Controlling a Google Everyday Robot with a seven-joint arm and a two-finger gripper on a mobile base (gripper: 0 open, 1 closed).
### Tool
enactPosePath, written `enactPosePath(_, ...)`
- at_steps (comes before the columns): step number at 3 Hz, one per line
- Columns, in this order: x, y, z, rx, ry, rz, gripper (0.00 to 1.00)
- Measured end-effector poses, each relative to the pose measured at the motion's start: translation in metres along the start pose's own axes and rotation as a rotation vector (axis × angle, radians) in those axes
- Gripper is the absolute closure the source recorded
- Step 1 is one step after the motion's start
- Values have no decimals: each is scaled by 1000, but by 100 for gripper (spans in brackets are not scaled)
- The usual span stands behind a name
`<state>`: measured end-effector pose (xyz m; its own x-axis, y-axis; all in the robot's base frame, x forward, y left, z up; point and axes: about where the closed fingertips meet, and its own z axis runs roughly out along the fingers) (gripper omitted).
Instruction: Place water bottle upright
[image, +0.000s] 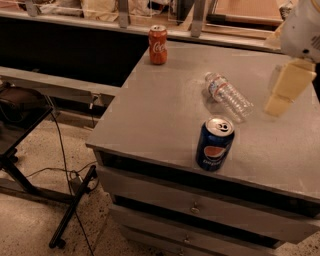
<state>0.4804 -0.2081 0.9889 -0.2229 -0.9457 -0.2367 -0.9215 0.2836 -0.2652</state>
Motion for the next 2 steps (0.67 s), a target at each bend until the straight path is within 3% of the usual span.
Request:
enactPosePath(1,-34,-35,8,17,-12,-16,0)
enactPosePath(2,-52,-62,42,-8,59,12,0)
